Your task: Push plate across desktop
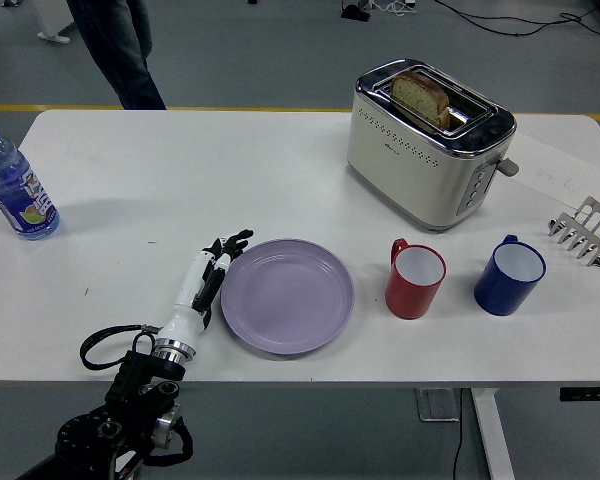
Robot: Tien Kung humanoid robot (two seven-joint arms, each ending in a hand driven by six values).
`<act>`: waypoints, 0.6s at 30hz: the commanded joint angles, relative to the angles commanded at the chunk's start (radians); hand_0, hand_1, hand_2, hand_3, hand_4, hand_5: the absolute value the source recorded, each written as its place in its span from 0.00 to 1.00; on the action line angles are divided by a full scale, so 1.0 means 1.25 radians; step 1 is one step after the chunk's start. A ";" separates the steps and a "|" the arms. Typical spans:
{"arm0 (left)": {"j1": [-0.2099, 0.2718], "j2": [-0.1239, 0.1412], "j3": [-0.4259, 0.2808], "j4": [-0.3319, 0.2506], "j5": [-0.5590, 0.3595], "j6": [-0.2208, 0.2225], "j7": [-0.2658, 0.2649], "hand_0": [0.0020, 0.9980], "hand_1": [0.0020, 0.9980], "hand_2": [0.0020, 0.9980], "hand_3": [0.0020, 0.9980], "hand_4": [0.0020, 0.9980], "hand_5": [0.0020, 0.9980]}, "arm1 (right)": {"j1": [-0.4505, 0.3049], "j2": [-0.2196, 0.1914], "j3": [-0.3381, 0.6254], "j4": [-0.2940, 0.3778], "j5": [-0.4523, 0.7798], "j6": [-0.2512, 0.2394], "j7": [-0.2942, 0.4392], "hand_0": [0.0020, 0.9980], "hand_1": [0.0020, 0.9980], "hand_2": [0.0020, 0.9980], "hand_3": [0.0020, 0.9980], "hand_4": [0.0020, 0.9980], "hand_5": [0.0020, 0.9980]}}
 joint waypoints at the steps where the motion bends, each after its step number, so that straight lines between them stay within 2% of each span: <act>1: -0.001 0.000 -0.007 0.000 0.003 0.000 0.000 0.86 0.87 0.90 0.76 0.52 1.00 | 0.000 0.000 0.000 0.000 0.000 0.000 0.000 0.62 0.58 0.65 0.59 0.31 0.39; 8: -0.012 0.000 -0.051 0.009 0.027 0.004 0.000 0.86 0.87 0.90 0.76 0.52 1.00 | 0.004 0.000 -0.005 -0.001 0.008 -0.001 0.003 0.62 0.58 0.65 0.59 0.31 0.39; 12: -0.024 0.000 -0.105 0.012 0.038 0.006 0.000 0.85 0.86 0.89 0.75 0.52 1.00 | 0.008 -0.003 -0.014 -0.002 0.025 -0.005 0.008 0.62 0.58 0.65 0.59 0.31 0.39; 17: -0.039 0.000 -0.180 -0.011 0.048 0.016 0.000 0.85 0.86 0.89 0.75 0.52 1.00 | 0.008 -0.007 -0.015 -0.003 0.032 -0.007 0.011 0.62 0.58 0.65 0.59 0.31 0.39; 18: -0.040 0.000 -0.187 -0.013 0.049 0.016 0.000 0.76 0.79 0.83 0.70 0.52 0.98 | 0.008 -0.007 -0.014 -0.003 0.031 -0.007 0.011 0.62 0.58 0.65 0.59 0.31 0.39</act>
